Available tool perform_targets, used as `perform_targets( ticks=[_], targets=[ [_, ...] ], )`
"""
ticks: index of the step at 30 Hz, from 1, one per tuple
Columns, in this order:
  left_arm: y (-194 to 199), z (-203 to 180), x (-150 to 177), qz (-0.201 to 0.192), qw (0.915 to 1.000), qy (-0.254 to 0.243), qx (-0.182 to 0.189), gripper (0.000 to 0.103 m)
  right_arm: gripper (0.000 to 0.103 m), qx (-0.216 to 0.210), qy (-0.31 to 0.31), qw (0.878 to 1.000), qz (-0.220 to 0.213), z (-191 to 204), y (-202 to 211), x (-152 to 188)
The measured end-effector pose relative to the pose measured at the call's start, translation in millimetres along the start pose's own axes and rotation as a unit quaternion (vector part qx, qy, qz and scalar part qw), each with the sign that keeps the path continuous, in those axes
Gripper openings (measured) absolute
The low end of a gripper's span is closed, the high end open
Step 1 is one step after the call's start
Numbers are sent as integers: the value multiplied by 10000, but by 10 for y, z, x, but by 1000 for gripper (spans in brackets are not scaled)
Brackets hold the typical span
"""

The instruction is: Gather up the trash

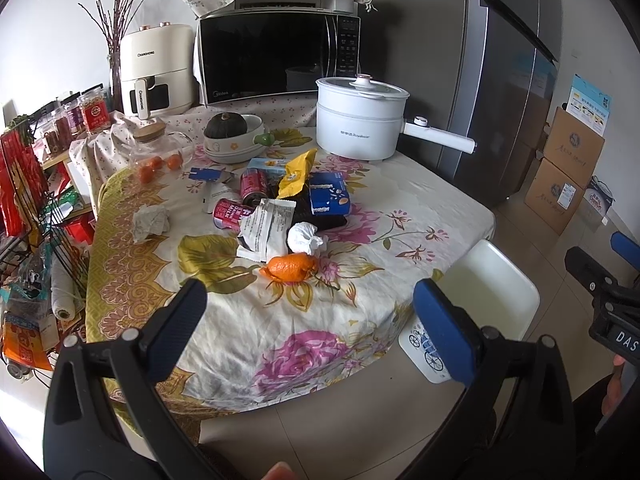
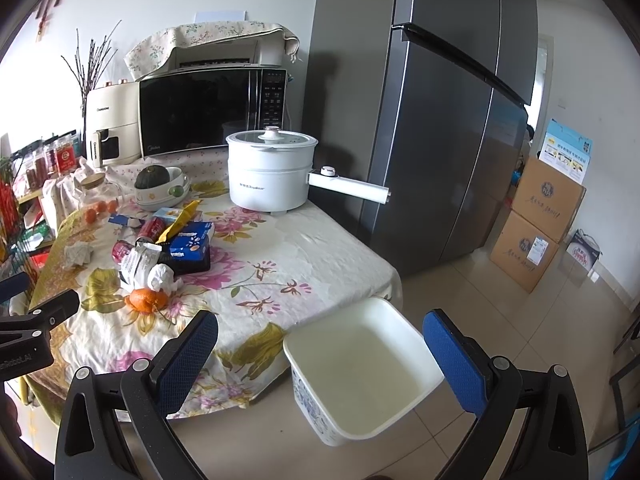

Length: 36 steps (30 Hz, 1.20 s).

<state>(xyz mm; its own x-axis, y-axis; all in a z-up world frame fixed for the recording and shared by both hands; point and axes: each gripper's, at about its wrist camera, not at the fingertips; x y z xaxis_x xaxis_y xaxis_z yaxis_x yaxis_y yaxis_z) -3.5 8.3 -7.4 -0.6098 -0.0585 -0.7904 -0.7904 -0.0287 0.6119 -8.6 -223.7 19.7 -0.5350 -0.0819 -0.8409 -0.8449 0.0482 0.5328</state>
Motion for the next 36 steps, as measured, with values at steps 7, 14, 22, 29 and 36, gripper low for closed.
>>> perform_targets(
  ticks=[7, 14, 22, 29, 36],
  targets=[
    [-14, -14, 10, 61, 10000, 16, 43, 103, 103, -26, -11, 10000, 22, -3, -8, 18],
    [-5, 20, -22, 50, 9999, 1, 90, 103, 103, 34, 11, 10000, 16, 6, -12, 5],
    [-183, 186, -172, 483, 9983, -96, 321, 103, 103, -299, -7, 9989, 364, 19, -82, -205],
    [-560, 327, -328, 950, 9929, -183, 686, 103, 103, -883, 58, 9921, 890, 113, -410, -552],
    [-1283, 408, -243, 2142, 9740, -55, 733, 101, 103, -1377, -48, 9735, 1825, 316, -1163, -635]
  ],
)
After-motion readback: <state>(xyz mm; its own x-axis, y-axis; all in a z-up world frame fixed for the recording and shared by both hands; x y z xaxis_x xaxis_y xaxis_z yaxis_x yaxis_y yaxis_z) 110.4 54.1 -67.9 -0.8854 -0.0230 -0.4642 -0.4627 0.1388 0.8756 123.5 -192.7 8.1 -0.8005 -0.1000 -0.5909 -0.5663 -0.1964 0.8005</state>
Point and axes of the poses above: each gripper's, at about its wrist camera, not at the fingertips, and y roughly against the way its jaws point, z to its left, x to its underside, and after that the axes turned 2 degrees about -z, right-handed
